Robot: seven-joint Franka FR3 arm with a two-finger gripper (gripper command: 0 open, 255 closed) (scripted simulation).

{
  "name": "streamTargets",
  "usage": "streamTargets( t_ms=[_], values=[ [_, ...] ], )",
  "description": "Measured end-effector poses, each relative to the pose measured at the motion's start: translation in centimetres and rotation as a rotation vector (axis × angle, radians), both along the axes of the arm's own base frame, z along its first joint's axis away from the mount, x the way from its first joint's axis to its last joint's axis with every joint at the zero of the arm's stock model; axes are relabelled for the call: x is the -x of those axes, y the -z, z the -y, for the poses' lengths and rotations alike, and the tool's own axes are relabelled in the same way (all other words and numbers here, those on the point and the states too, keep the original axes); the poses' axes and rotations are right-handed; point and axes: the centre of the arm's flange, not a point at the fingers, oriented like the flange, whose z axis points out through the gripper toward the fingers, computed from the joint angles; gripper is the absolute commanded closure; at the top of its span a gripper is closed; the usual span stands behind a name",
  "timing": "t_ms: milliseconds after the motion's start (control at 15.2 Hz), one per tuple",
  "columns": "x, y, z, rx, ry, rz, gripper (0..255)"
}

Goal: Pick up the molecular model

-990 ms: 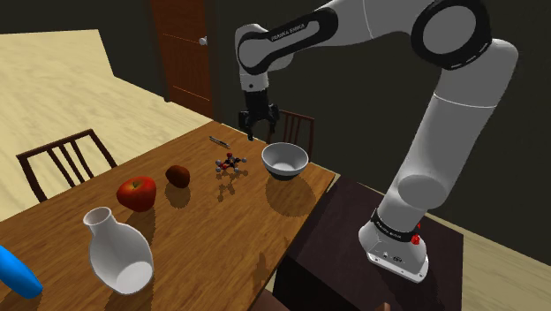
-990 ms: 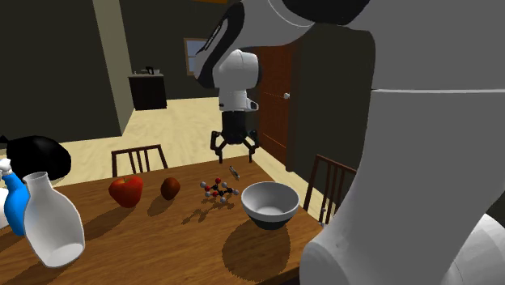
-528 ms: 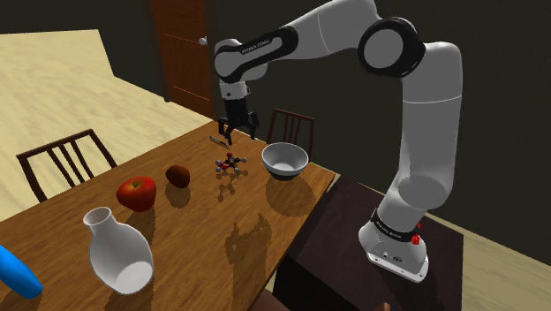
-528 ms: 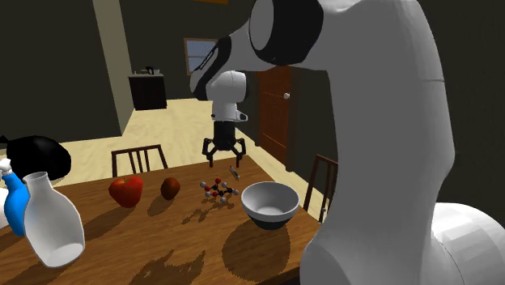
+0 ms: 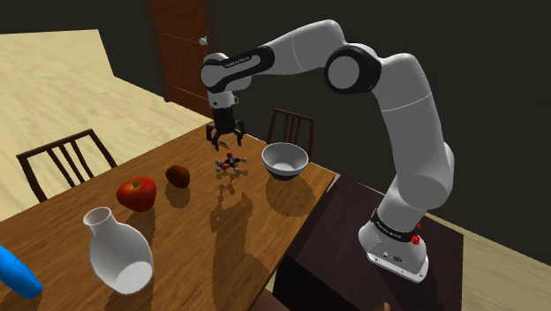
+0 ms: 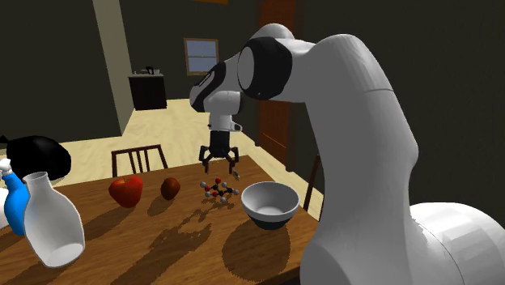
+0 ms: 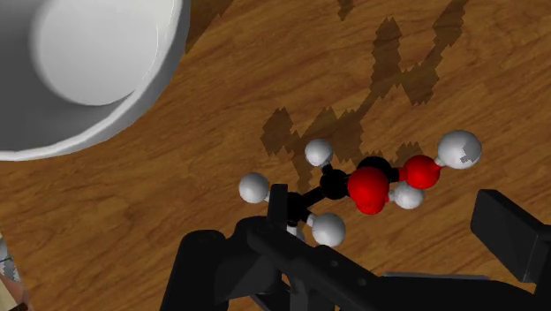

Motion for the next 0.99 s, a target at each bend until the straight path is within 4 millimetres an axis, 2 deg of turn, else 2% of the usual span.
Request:
streamTargets(
  t_ms=[330,396,990],
  values=[
    [-0.2,2.6,-0.1,-0.001,0.001,0.0,0],
    [-0.2,2.8,-0.1,-0.001,0.001,-0.001,255],
    [-0.2,2.9,-0.1,-0.001,0.001,0.001,255]
  ],
)
